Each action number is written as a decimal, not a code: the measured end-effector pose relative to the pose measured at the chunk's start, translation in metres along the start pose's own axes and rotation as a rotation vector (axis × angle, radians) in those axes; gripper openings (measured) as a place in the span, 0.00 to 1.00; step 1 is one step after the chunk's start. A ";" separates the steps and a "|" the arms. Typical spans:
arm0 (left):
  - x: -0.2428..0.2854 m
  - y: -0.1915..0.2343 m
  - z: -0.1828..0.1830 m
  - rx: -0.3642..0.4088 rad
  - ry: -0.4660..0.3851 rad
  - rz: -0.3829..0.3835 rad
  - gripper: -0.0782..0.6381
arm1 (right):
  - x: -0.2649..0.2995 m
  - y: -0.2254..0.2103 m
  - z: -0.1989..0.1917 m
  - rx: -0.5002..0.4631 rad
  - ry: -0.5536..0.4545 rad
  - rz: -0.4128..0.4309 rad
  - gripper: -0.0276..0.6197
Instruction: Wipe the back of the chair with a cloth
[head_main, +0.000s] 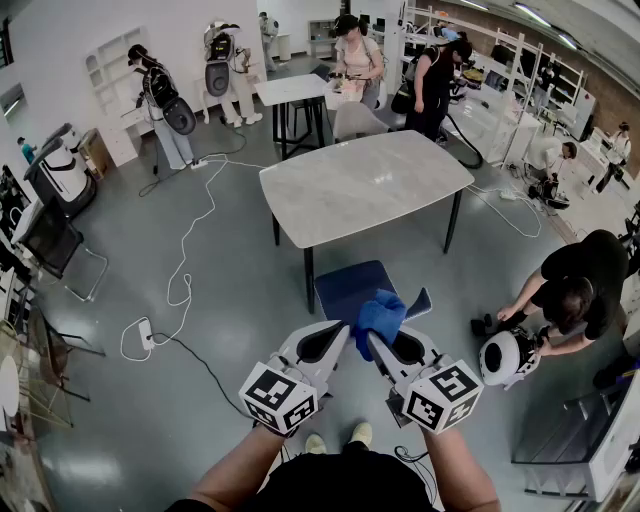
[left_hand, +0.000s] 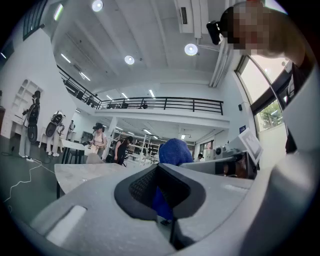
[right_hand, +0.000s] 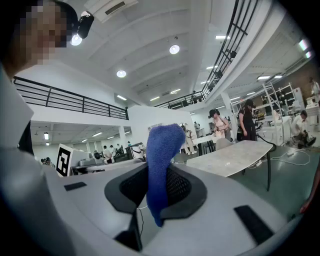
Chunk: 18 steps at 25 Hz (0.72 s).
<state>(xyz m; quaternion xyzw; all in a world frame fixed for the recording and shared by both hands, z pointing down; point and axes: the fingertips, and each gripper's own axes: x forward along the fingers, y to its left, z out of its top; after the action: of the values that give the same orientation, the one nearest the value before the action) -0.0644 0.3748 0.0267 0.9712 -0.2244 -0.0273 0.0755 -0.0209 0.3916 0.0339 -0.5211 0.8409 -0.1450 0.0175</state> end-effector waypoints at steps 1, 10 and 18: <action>0.002 0.000 0.000 0.002 0.001 0.002 0.12 | 0.000 -0.001 0.000 0.001 0.000 0.002 0.17; 0.014 -0.006 -0.011 0.002 0.015 0.016 0.12 | -0.002 -0.011 -0.005 0.002 0.006 0.024 0.16; 0.025 -0.005 -0.019 -0.012 0.027 0.041 0.12 | -0.002 -0.025 -0.009 0.041 0.027 0.059 0.17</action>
<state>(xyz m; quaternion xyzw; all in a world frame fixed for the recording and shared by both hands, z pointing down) -0.0380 0.3705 0.0442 0.9662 -0.2429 -0.0142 0.0848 0.0006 0.3852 0.0488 -0.4937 0.8529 -0.1686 0.0211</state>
